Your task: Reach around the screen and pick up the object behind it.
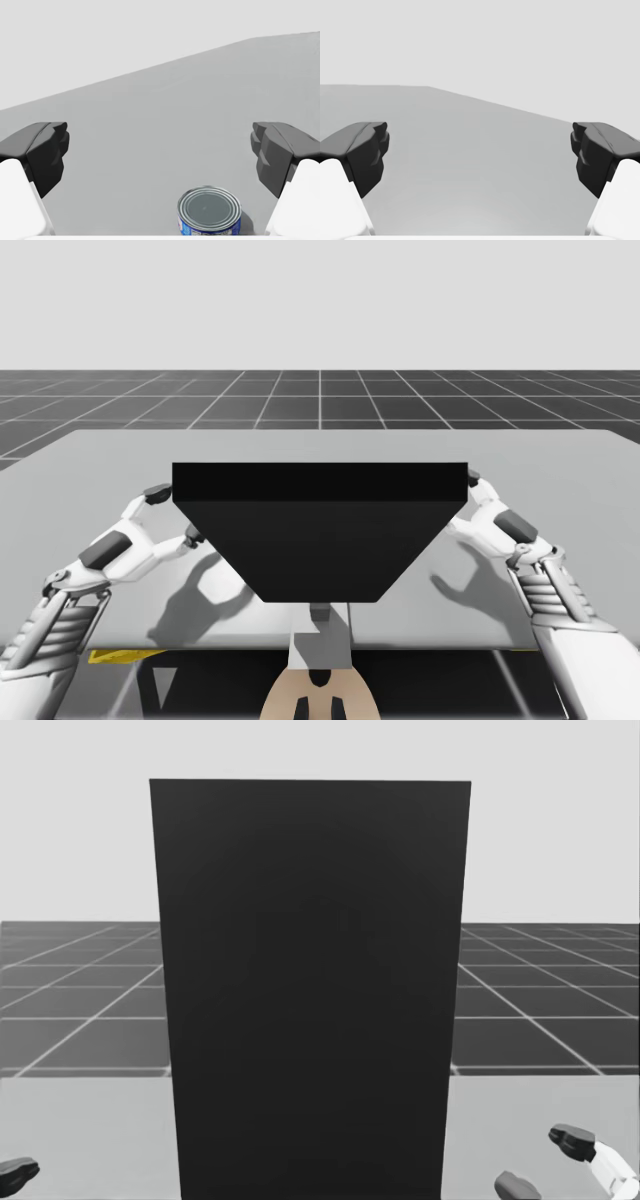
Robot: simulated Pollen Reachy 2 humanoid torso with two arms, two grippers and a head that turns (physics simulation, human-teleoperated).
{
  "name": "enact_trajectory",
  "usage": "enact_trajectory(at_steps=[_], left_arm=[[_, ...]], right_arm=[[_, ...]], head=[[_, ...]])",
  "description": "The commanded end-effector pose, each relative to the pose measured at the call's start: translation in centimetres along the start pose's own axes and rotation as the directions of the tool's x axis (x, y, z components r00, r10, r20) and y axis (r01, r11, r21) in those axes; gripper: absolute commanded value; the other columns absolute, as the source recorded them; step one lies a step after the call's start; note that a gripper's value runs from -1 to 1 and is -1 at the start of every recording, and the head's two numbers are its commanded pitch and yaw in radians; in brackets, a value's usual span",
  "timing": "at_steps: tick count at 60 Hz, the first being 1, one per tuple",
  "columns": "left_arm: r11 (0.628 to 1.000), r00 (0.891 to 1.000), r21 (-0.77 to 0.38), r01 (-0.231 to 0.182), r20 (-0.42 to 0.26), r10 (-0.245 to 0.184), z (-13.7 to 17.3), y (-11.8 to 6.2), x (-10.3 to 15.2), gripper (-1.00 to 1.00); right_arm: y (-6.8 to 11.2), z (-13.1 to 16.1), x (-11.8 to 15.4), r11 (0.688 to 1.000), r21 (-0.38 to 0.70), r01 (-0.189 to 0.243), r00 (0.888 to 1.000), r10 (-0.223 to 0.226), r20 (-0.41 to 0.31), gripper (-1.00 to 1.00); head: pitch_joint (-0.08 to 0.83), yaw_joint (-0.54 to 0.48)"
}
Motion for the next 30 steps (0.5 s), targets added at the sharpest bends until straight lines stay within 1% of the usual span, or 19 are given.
enact_trajectory(at_steps=[1,3,6,7,9,11,15,18,20,24,27,28,30], left_arm=[[0.985,1.000,-0.167,-0.031,0.000,0.031,1.2,-0.9,-0.2,-1.00],[0.978,0.999,-0.206,-0.036,-0.013,0.034,1.3,-1.0,-0.5,-1.00],[0.970,0.999,-0.242,-0.039,-0.027,0.034,1.5,-1.2,-0.8,-1.00],[0.964,0.999,-0.262,-0.037,-0.040,0.028,1.6,-1.4,-1.1,-1.00],[0.961,0.998,-0.273,-0.040,-0.050,0.027,1.6,-1.5,-1.3,-1.00],[0.962,0.998,-0.273,-0.028,-0.060,0.012,1.7,-1.5,-1.8,-1.00],[0.962,0.998,-0.270,-0.033,-0.068,0.015,1.9,-1.3,-2.3,-1.00],[0.967,0.997,-0.253,-0.024,-0.073,0.006,2.0,-0.9,-2.9,-1.00],[0.968,0.997,-0.251,-0.026,-0.079,0.006,1.9,-0.7,-3.1,-1.00],[0.971,0.994,-0.237,-0.018,-0.111,-0.009,1.5,-0.1,-4.1,-1.00],[0.971,0.992,-0.237,-0.023,-0.128,-0.007,1.2,0.1,-4.5,-1.00],[0.971,0.989,-0.239,-0.024,-0.146,-0.011,0.8,0.2,-4.9,-1.00],[0.971,0.987,-0.238,-0.021,-0.158,-0.018,0.5,0.3,-5.2,-1.00]], right_arm=[[0.5,0.9,-0.1,0.989,0.148,-0.004,1.000,0.004,0.000,-1.00],[0.7,1.1,-0.1,0.983,0.184,-0.003,1.000,0.004,-0.008,-1.00],[0.9,1.2,-0.3,0.978,0.210,0.002,1.000,0.001,-0.011,-1.00],[1.0,1.3,-0.4,0.974,0.229,0.001,1.000,0.003,-0.016,-1.00],[1.0,1.4,-0.5,0.971,0.239,0.004,1.000,0.001,-0.019,-1.00],[1.1,1.4,-0.8,0.969,0.246,0.003,1.000,0.002,-0.022,-1.00],[1.2,1.5,-1.1,0.966,0.258,0.008,1.000,-0.003,-0.022,-1.00],[1.2,1.5,-1.4,0.964,0.265,0.006,1.000,0.000,-0.025,-1.00],[1.3,1.5,-1.5,0.963,0.269,0.009,1.000,-0.002,-0.026,-1.00],[1.4,1.4,-1.7,0.961,0.278,0.005,1.000,0.004,-0.030,-1.00],[1.4,1.4,-1.8,0.959,0.282,0.003,1.000,0.005,-0.029,-1.00],[1.5,1.4,-1.8,0.959,0.284,0.001,1.000,0.007,-0.028,-1.00],[1.5,1.4,-1.8,0.958,0.286,0.002,1.000,0.006,-0.028,-1.00]], head=[[0.061,-0.02],[0.063,-0.02],[0.065,-0.02],[0.068,-0.02],[0.070,-0.02],[0.075,-0.02],[0.082,-0.01],[0.086,0.00],[0.088,0.01],[0.095,0.02],[0.098,0.03],[0.100,0.03],[0.102,0.04]])
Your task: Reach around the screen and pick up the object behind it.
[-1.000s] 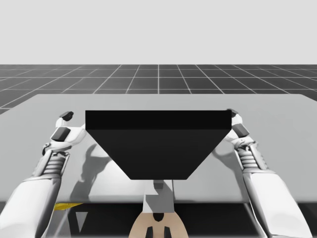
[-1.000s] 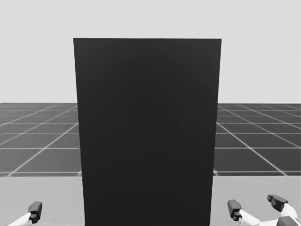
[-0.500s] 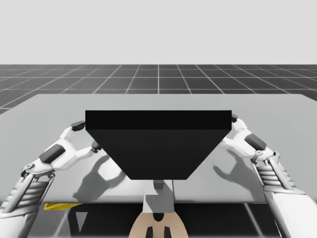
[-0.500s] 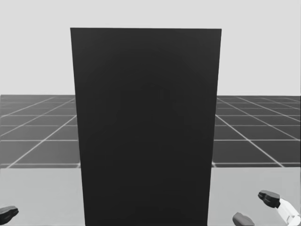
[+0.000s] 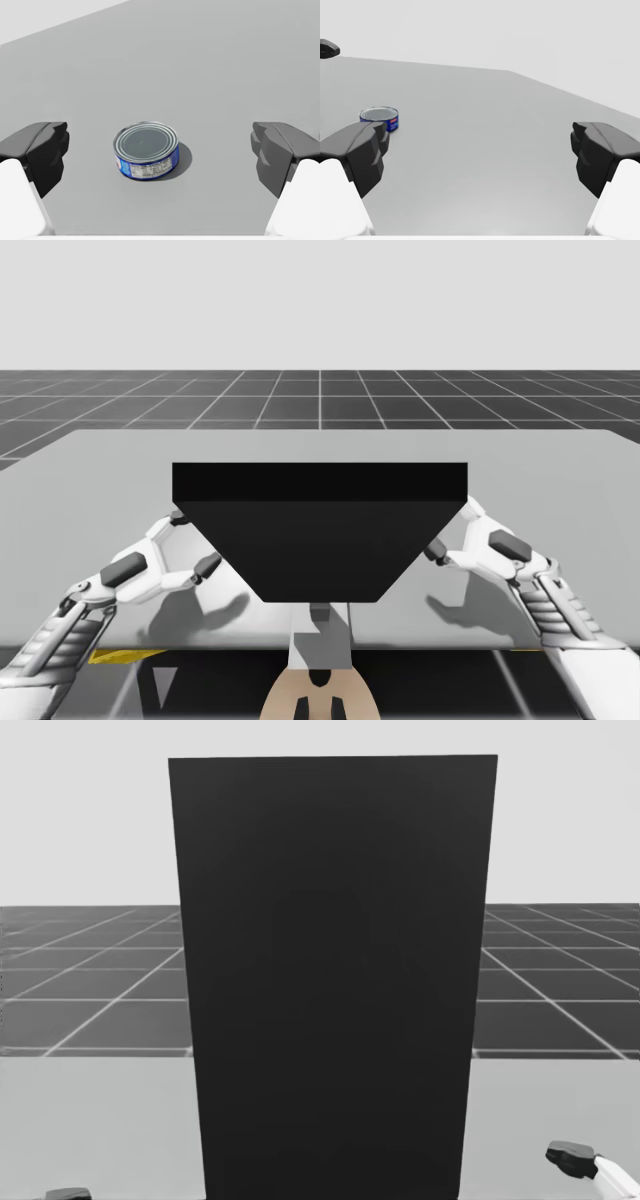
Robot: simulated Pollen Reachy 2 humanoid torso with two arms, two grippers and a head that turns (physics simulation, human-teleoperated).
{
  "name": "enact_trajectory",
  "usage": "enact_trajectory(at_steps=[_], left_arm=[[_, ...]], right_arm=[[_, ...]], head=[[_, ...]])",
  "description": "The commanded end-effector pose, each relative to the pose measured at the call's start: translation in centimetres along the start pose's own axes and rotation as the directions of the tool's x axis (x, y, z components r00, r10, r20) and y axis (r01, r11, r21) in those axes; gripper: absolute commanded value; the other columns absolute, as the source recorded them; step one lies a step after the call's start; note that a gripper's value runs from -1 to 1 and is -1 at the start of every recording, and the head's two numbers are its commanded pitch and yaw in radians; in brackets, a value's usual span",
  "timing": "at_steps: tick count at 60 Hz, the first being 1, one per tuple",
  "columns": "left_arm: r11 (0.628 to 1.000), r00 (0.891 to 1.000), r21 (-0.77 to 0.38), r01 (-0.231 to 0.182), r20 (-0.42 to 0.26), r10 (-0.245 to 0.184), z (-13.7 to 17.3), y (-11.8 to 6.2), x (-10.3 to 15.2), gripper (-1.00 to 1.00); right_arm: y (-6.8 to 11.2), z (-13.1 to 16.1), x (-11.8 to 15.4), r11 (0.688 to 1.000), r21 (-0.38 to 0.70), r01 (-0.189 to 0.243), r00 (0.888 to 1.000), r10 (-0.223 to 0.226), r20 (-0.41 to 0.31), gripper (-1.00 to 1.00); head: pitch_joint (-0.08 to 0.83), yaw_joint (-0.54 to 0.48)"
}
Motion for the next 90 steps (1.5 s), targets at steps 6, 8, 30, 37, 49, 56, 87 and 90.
enact_trajectory(at_steps=[6,8,30,37,49,56,87,90], left_arm=[[1.000,0.996,-0.015,-0.009,-0.094,0.008,-2.3,1.4,-2.3,-1.00],[1.000,0.995,-0.017,-0.010,-0.100,0.009,-2.8,1.5,-2.4,-1.00],[0.999,0.986,-0.032,-0.028,-0.166,0.023,-8.1,2.5,-4.2,-1.00],[0.999,0.981,-0.034,-0.034,-0.190,0.027,-9.7,2.5,-5.0,-1.00],[0.998,0.975,-0.051,-0.023,-0.222,0.011,-11.8,2.1,-5.6,-1.00],[0.998,0.972,-0.060,-0.025,-0.234,0.010,-12.7,1.8,-6.2,-1.00],[1.000,0.965,0.004,-0.019,-0.260,0.019,-11.5,3.3,-6.2,1.00],[1.000,0.965,0.022,-0.015,-0.263,0.021,-10.7,3.8,-5.9,1.00]], right_arm=[[0.4,-0.1,-0.5,0.999,0.039,-0.006,1.000,0.006,-0.001,-1.00],[0.4,-0.2,-0.6,0.999,0.042,-0.007,1.000,0.008,-0.002,-1.00],[1.0,-0.5,-1.0,0.998,0.063,-0.030,0.999,0.031,-0.008,-1.00],[1.3,-0.7,-1.0,0.997,0.071,-0.039,0.999,0.040,-0.012,-1.00],[1.8,-0.9,-1.3,0.995,0.084,-0.049,0.998,0.051,-0.024,-1.00],[1.9,-0.8,-1.3,0.995,0.089,-0.051,0.998,0.054,-0.027,-1.00],[2.0,-0.5,-1.5,0.994,0.096,-0.060,0.997,0.063,-0.033,-1.00],[2.0,-0.5,-1.5,0.994,0.095,-0.058,0.998,0.061,-0.031,-1.00]], head=[[0.106,0.05],[0.108,0.05],[0.123,0.06],[0.129,0.06],[0.140,0.05],[0.145,0.05],[0.143,0.05],[0.142,0.05]])
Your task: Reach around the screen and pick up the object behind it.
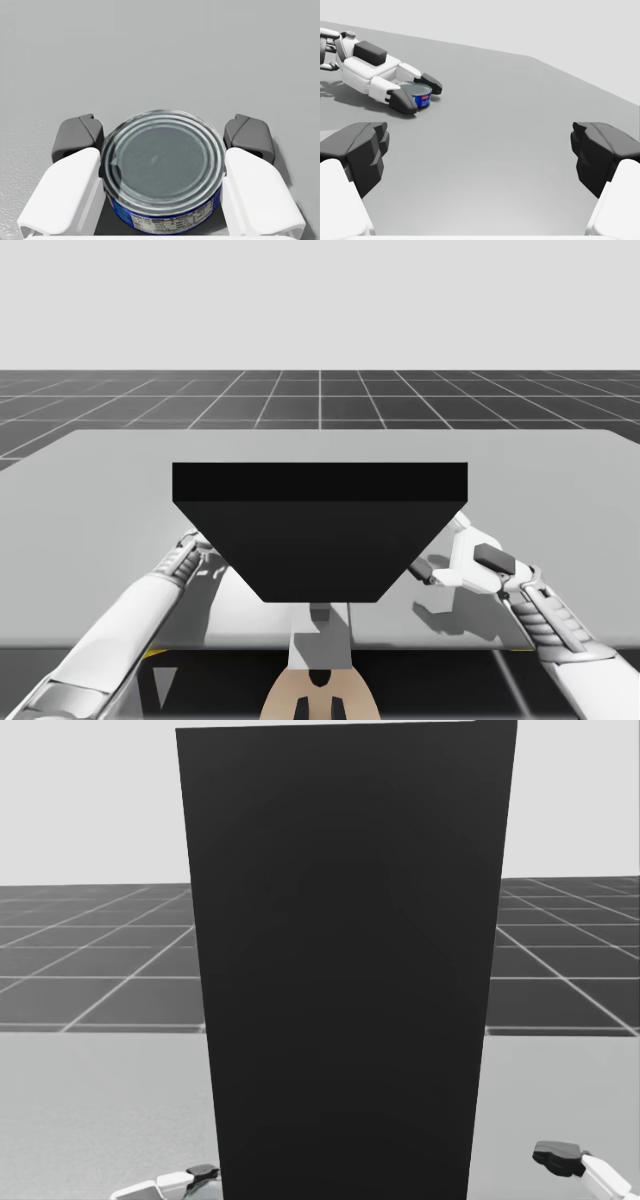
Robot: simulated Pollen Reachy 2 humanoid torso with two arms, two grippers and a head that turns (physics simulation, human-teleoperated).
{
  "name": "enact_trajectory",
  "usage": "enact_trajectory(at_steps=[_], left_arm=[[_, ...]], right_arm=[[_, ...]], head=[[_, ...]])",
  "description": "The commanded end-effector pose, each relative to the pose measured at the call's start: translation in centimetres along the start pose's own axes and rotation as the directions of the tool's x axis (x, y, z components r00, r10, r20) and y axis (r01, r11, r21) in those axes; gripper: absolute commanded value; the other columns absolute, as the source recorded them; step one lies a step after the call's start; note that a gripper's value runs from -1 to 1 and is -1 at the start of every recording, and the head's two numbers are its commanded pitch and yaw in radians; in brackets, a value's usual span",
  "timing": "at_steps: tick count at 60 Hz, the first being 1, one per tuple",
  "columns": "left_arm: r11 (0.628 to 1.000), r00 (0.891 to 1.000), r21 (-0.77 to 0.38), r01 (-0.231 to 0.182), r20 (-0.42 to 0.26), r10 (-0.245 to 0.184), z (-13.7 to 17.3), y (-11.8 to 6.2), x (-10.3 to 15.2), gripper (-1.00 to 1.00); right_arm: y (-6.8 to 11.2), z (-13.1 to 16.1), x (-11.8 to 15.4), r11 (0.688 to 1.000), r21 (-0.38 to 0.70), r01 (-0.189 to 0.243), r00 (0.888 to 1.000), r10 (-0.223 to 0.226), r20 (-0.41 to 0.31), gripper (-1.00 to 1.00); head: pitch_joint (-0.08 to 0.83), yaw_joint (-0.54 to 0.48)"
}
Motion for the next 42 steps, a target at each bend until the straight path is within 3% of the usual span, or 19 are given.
enact_trajectory(at_steps=[1,22,42], left_arm=[[0.998,0.999,0.062,-0.002,-0.041,0.004,2.4,1.2,-0.3,1.00],[0.967,1.000,0.255,-0.024,0.009,0.023,10.6,4.9,0.2,1.00],[0.938,0.999,0.345,-0.009,0.042,-0.006,14.3,6.6,1.8,1.00]], right_arm=[[-0.1,0.1,0.0,1.000,-0.002,-0.001,1.000,0.001,0.001,-1.00],[-0.2,0.1,-0.2,1.000,-0.006,-0.001,1.000,0.001,-0.006,-1.00],[-0.2,0.0,-0.5,1.000,-0.002,0.000,1.000,0.000,-0.013,-1.00]], head=[[0.142,0.05],[0.125,0.03],[0.121,0.03]])
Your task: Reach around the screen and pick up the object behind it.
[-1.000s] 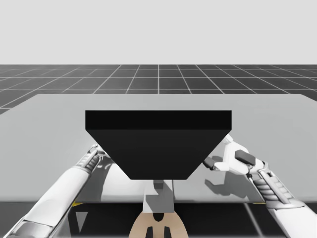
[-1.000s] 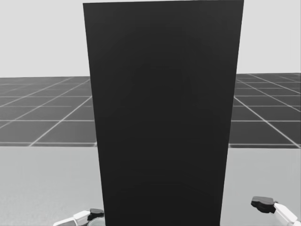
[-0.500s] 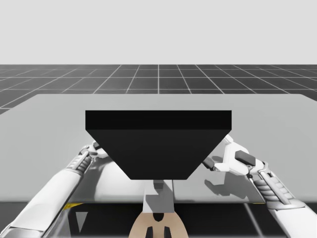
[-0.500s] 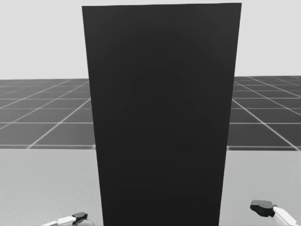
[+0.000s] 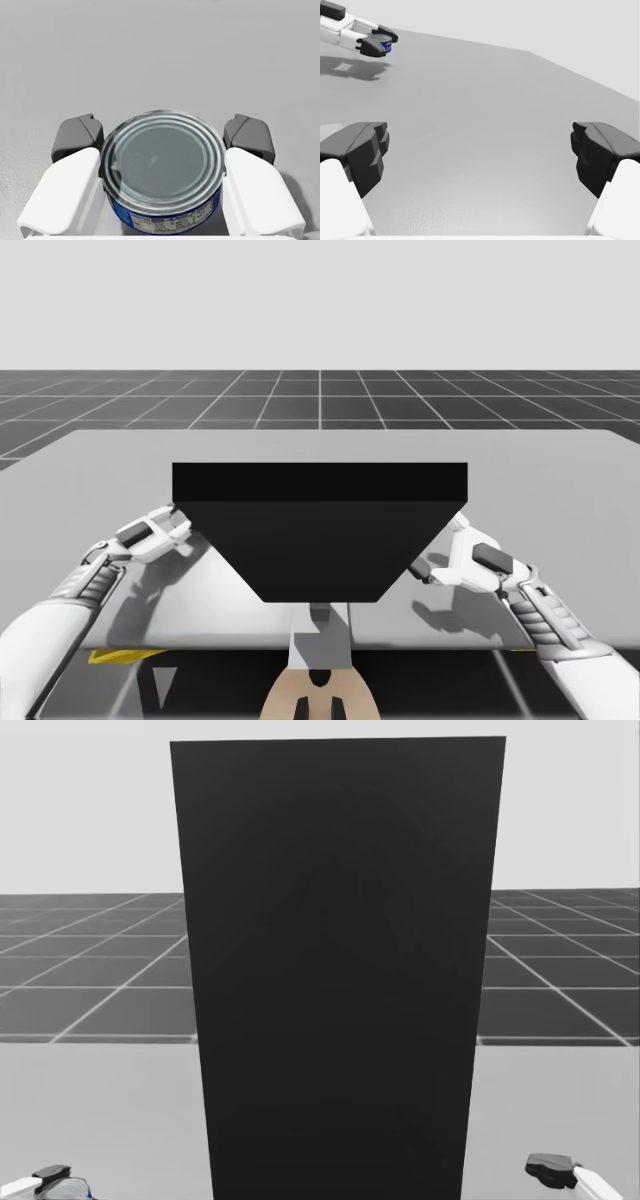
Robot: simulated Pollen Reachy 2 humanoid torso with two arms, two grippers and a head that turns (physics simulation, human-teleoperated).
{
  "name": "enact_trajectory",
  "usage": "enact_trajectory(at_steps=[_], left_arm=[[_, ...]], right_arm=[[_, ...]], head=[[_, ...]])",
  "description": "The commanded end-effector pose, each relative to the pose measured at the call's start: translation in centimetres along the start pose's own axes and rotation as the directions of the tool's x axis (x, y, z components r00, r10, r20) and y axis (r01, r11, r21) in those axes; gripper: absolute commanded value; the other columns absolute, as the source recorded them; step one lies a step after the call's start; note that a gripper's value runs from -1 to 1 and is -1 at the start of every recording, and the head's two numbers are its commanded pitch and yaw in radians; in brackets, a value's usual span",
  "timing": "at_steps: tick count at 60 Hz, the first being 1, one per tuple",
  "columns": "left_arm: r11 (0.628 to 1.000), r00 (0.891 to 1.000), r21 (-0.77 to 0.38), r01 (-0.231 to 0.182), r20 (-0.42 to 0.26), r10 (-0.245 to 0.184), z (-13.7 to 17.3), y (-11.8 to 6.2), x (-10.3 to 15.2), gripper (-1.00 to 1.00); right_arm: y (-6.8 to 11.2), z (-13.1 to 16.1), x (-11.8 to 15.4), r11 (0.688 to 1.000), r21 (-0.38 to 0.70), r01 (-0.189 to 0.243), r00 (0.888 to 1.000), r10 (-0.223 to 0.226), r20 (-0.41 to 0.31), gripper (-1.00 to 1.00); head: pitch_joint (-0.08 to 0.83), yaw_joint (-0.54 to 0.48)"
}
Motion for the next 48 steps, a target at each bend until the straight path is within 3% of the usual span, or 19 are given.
enact_trajectory(at_steps=[1,19,31,41,48], left_arm=[[0.999,0.999,0.041,0.028,0.045,-0.030,1.0,1.6,2.0,1.00],[0.992,0.989,0.100,0.076,0.116,-0.087,2.5,3.3,6.5,1.00],[0.984,0.973,0.130,0.119,0.184,-0.142,4.5,3.8,10.2,1.00],[0.973,0.946,0.149,0.175,0.248,-0.208,6.1,2.6,14.1,1.00],[0.959,0.913,0.172,0.226,0.306,-0.270,7.1,1.1,17.3,1.00]], right_arm=[[0.0,0.0,-0.1,1.000,0.002,0.001,1.000,-0.001,-0.002,-1.00],[-0.2,-0.1,-0.5,1.000,0.007,-0.002,1.000,0.002,-0.017,-1.00],[-0.2,-0.2,-0.6,1.000,0.007,-0.005,1.000,0.005,-0.019,-1.00],[-0.3,-0.2,-0.8,1.000,0.005,-0.003,1.000,0.003,-0.019,-1.00],[-0.3,-0.2,-0.9,1.000,0.005,-0.002,1.000,0.002,-0.020,-1.00]], head=[[0.120,0.03],[0.125,0.03],[0.125,0.02],[0.124,0.02],[0.125,0.02]])
